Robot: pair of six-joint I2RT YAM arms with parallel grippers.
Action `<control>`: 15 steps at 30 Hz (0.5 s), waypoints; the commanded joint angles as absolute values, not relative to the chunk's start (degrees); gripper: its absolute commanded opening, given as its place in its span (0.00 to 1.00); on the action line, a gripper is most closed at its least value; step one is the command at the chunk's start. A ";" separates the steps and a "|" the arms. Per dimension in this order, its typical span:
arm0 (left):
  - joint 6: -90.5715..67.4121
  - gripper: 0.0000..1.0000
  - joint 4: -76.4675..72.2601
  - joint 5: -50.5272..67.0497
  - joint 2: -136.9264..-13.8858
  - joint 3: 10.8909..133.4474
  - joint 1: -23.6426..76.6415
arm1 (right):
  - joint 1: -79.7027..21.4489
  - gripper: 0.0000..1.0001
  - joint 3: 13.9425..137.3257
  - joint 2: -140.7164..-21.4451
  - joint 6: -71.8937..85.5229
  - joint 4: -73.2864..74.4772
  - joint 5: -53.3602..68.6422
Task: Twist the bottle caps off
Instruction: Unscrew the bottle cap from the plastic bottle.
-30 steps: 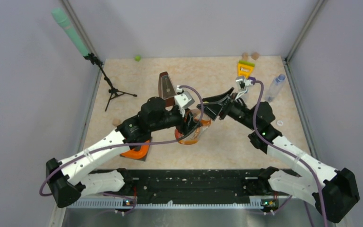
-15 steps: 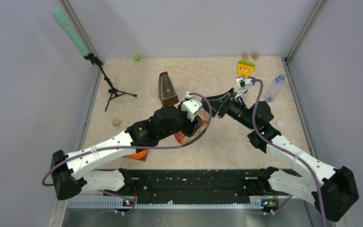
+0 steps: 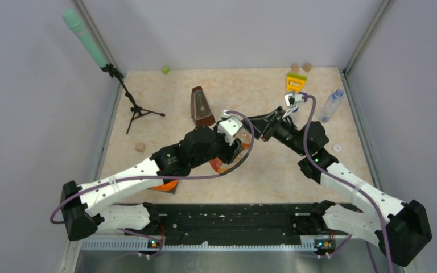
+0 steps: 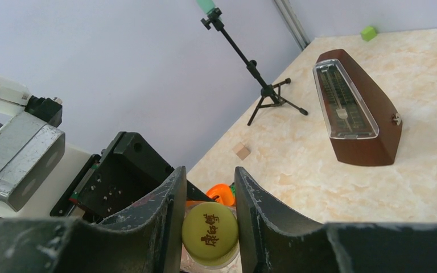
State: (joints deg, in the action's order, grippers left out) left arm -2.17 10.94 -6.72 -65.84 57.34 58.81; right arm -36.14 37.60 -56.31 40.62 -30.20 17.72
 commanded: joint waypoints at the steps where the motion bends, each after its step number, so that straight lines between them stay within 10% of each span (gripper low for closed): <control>1: -2.08 0.00 6.27 -4.69 -63.80 58.53 58.54 | -36.61 0.11 39.53 -56.91 40.63 -30.72 20.69; 15: -7.98 0.00 0.67 34.64 -60.78 56.08 45.32 | -36.52 0.00 38.30 -56.90 42.17 -41.35 31.05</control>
State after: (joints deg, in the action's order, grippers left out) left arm -4.47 10.17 19.31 -62.63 56.21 48.73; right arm -36.12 37.58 -57.14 41.15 -37.39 25.69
